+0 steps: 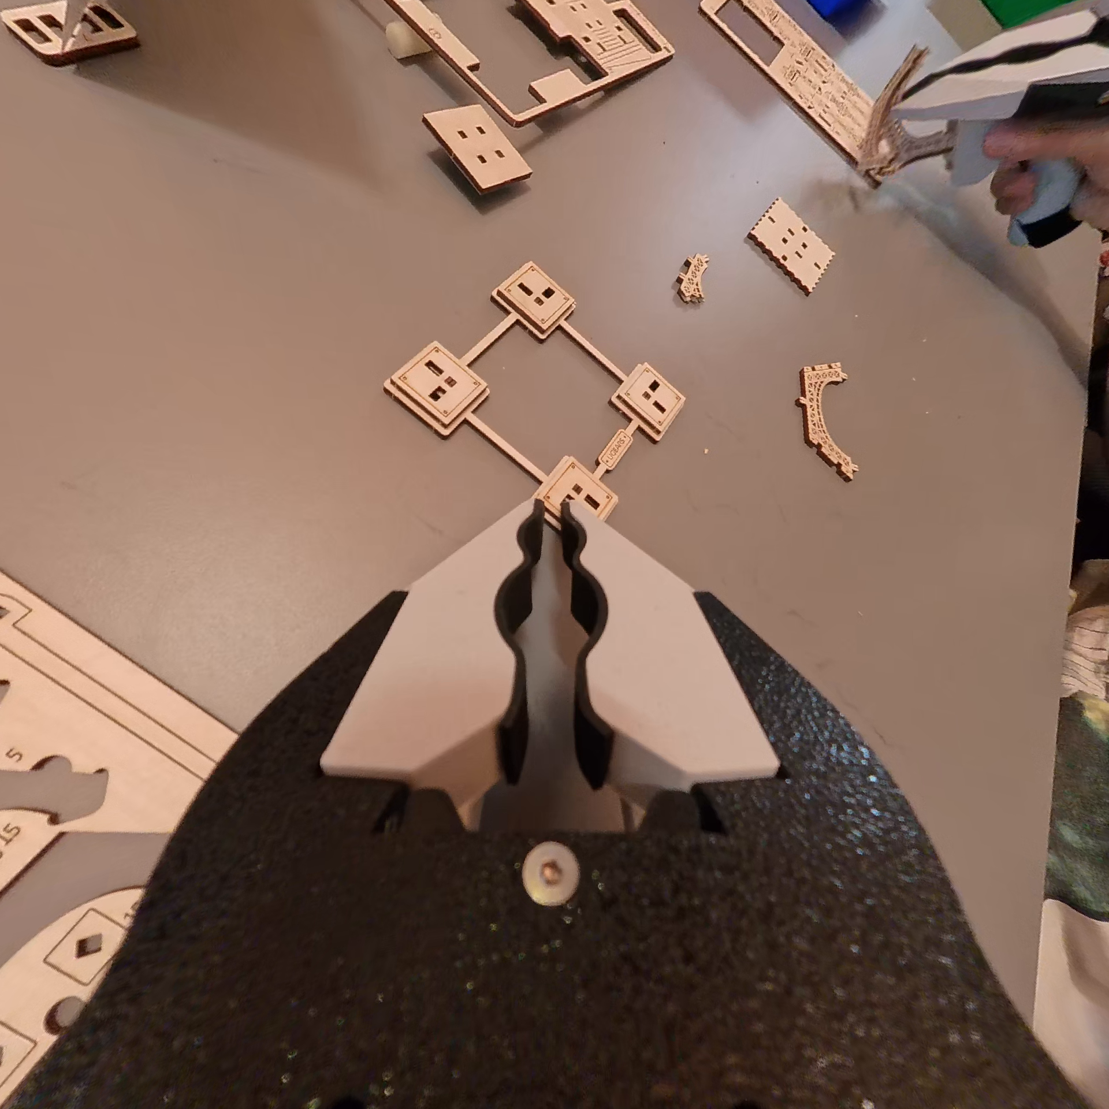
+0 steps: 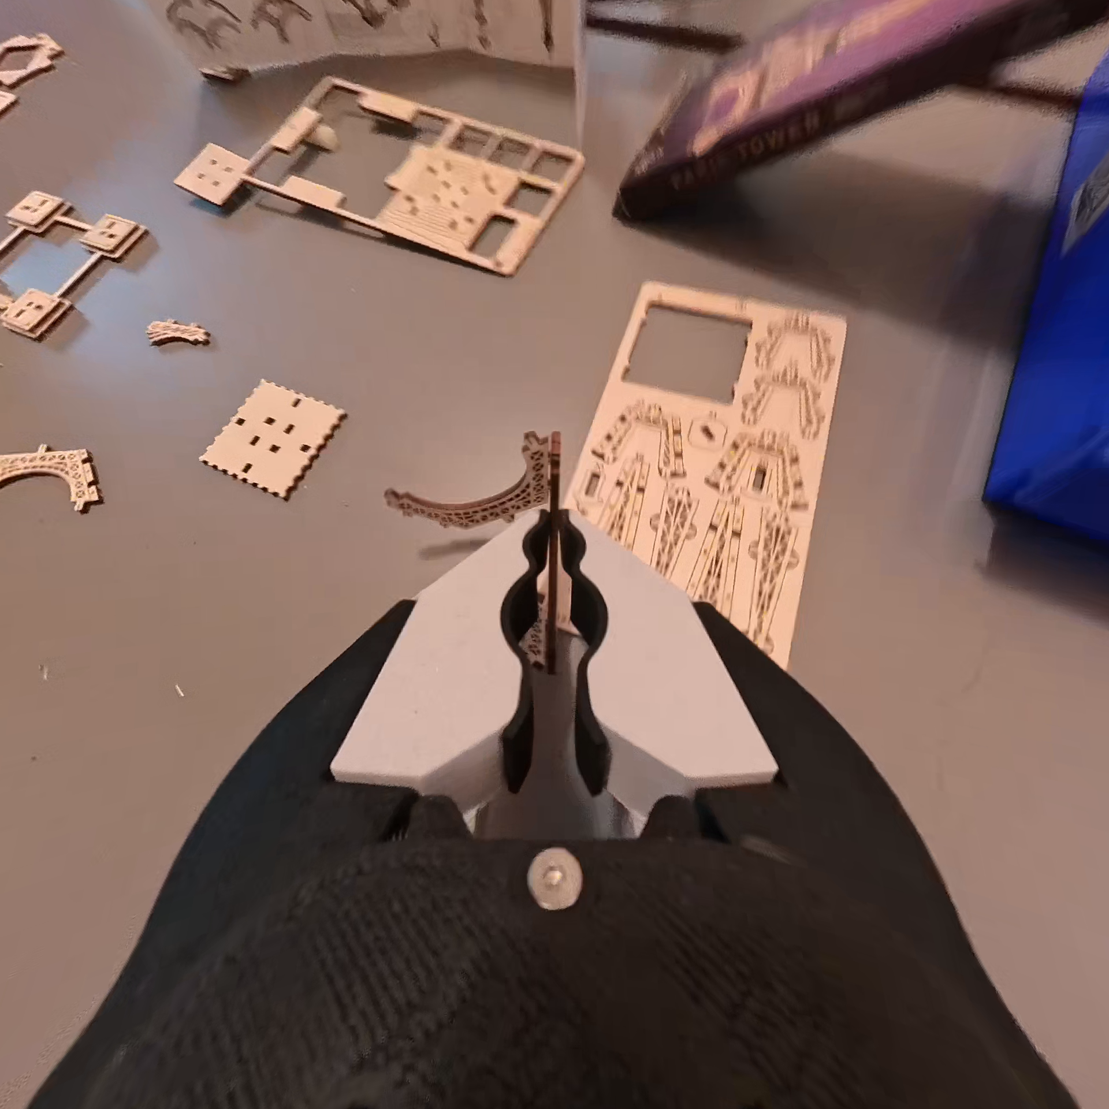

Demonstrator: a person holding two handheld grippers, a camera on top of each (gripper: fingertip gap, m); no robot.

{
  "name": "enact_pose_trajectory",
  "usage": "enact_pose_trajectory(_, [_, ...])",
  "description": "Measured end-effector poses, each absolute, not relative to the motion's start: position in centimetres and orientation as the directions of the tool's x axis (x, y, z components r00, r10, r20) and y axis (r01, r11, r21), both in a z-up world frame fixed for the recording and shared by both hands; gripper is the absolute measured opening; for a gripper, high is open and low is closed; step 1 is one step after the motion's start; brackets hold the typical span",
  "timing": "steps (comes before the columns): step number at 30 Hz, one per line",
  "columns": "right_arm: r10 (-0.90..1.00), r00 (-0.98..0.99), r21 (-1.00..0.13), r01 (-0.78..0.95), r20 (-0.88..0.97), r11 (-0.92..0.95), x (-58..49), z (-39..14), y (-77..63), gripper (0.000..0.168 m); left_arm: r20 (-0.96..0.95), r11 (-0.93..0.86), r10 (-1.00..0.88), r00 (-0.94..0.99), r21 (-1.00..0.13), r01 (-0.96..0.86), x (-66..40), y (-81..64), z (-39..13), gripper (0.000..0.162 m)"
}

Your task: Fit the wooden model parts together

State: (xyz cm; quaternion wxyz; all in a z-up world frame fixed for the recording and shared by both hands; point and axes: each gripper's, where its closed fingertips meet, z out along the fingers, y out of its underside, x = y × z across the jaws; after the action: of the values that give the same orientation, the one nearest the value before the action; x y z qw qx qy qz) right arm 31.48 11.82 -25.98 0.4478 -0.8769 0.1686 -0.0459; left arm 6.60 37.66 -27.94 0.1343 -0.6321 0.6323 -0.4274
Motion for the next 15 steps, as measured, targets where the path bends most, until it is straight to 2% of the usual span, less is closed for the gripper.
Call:
enact_pose_trajectory(3, [-0.225, 0.965, -0.869, 0.007, 0.136, -0.494, 30.8, -23.3, 13.0, 0.000, 0.371, -0.165, -0.914, -0.165, -0.710, -0.684, 6.6, 37.7, -27.9, 0.003])
enact_pose_trajectory(5, [-0.194, 0.888, -0.866, 0.321, 0.416, -0.384, 30.1, -20.0, 14.0, 0.000, 0.373, -0.166, -0.913, -0.165, -0.710, -0.684, 6.6, 37.7, -27.9, 0.003])
enact_pose_trajectory(6, [-0.216, 0.786, -0.804, 0.509, 0.579, -0.307, 29.3, -17.8, 14.3, 0.000, 0.373, -0.166, -0.913, -0.165, -0.710, -0.684, 6.6, 37.7, -27.9, 0.003])
enact_pose_trajectory(8, [-0.433, 0.431, -0.549, 0.813, 0.792, -0.194, 27.4, -12.7, 13.4, 0.000, 0.373, -0.166, -0.913, -0.165, -0.710, -0.684, 6.6, 37.7, -27.9, 0.003])
enact_pose_trajectory(9, [-0.508, 0.252, -0.400, 0.893, 0.824, -0.206, 26.1, -11.1, 12.7, 0.000, 0.372, -0.166, -0.913, -0.165, -0.710, -0.684, 6.6, 37.7, -27.9, 0.003])
enact_pose_trajectory(11, [-0.486, 0.070, -0.227, 0.935, 0.871, -0.272, 24.5, -10.9, 13.2, 0.000, 0.371, -0.163, -0.913, -0.167, -0.709, -0.686, 6.6, 37.6, -27.9, 0.002])
enact_pose_trajectory(13, [-0.502, 0.044, -0.193, 0.949, 0.864, -0.250, 23.4, -10.7, 13.3, 0.000, 0.370, -0.161, -0.914, -0.168, -0.709, -0.686, 6.6, 37.6, -27.9, 0.002])
enact_pose_trajectory(15, [-0.552, 0.072, -0.215, 0.956, 0.831, -0.199, 22.5, -9.8, 12.8, 0.000, 0.369, -0.160, -0.914, -0.168, -0.710, -0.686, 6.6, 37.6, -28.0, 0.002])
